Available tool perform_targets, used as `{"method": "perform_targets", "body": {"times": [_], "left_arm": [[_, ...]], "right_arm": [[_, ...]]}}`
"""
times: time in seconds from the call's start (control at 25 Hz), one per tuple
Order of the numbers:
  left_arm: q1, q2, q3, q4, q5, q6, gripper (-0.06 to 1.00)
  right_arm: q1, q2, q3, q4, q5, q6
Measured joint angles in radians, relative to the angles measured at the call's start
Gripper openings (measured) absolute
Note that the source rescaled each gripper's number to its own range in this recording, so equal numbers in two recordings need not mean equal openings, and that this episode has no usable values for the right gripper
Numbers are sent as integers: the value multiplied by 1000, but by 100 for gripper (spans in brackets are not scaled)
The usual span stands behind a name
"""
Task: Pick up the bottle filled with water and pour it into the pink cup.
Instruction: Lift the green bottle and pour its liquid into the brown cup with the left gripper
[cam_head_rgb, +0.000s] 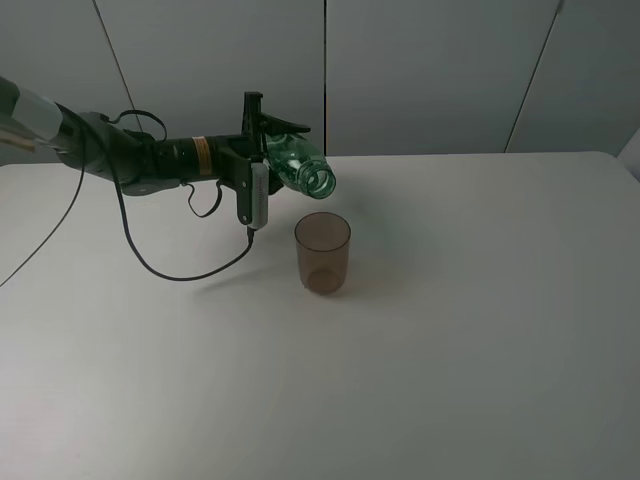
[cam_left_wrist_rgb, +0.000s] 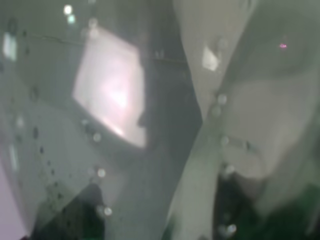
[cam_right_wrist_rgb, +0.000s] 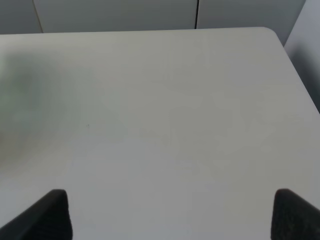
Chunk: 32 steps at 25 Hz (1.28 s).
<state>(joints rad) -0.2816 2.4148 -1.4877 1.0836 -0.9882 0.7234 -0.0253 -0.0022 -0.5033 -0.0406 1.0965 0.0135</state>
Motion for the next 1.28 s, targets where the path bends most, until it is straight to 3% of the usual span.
{"method": "perform_targets", "body": {"times": [0.76,1.28], "left_arm": [[-12,0,-41,4,16,74,1],[-15,-5,-46,67,29,91,1]], "right_arm": [[0,0,0,0,0,2],[0,0,0,0,0,2]]}}
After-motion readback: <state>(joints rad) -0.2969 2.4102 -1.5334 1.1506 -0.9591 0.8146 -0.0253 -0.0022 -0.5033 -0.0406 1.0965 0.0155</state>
